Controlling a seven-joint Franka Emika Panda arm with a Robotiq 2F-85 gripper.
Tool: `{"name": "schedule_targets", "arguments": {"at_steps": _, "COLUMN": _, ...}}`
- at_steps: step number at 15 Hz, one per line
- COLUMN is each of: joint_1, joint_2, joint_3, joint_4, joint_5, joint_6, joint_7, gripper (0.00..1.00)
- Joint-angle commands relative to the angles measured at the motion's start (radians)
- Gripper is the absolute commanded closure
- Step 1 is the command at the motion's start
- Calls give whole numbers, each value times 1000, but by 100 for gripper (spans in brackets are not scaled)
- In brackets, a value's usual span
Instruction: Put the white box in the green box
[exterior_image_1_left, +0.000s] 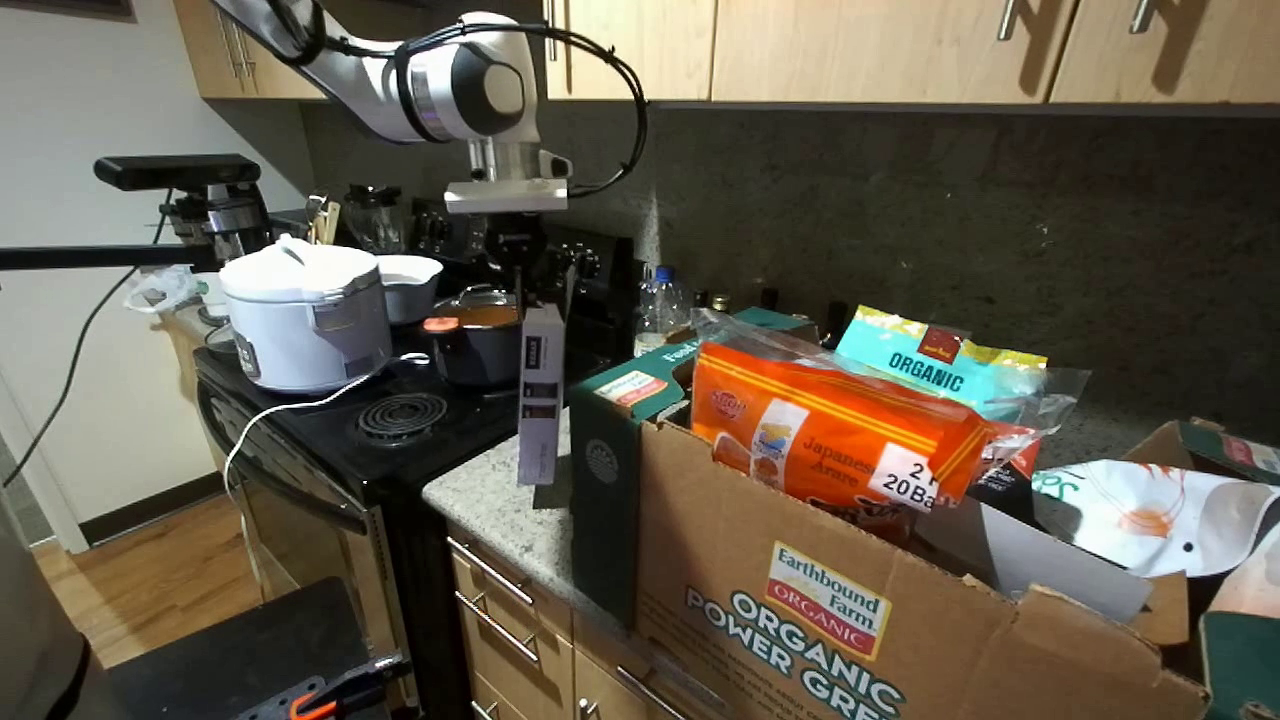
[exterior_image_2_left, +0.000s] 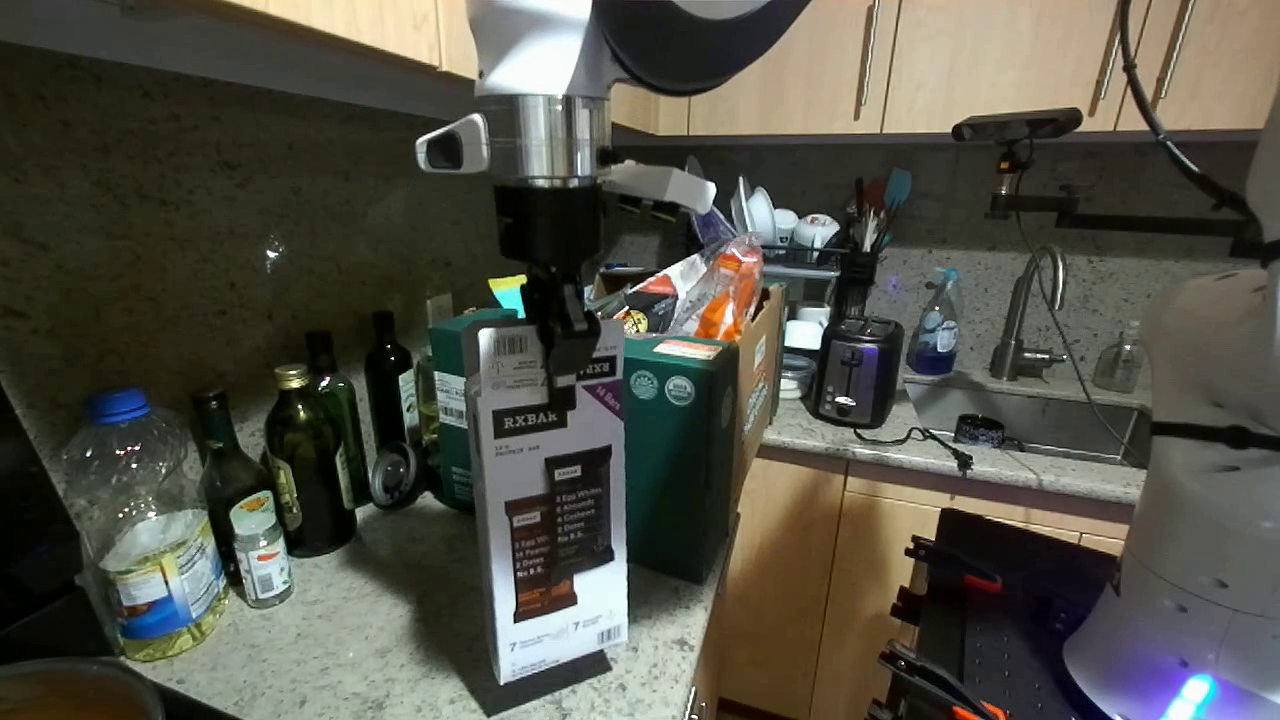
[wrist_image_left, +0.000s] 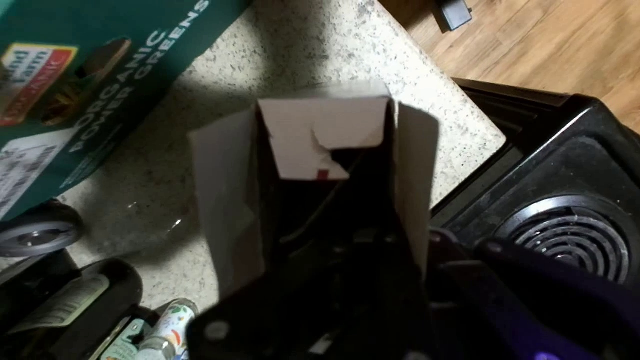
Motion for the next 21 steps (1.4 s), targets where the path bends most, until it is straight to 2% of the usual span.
{"name": "schedule_targets", "arguments": {"at_steps": 1, "joint_1": 7, "joint_2": -66, "joint_3": -2, "joint_4": 51, "joint_5": -64, "joint_6": -94, "joint_7": 57, "gripper": 100}}
{"name": "schedule_targets", "arguments": {"at_steps": 5, "joint_1": 9, "joint_2": -109, "joint_3": 1, "joint_4": 105, "joint_5": -138, "joint_6": -164, "joint_7": 104, "gripper": 100}}
{"name": "schedule_targets", "arguments": {"at_steps": 15, "joint_1": -9, "joint_2": -163, "joint_3": -13, "joint_4": 306, "joint_5": -181, "joint_6": -236, "joint_7": 105, "gripper": 100}}
{"name": "schedule_targets", "arguments": {"at_steps": 21, "joint_1": -35, "joint_2": -175, "joint_3": -32, "joint_4": 371, "joint_5": -229, "joint_6": -266, "joint_7": 182, "gripper": 100}}
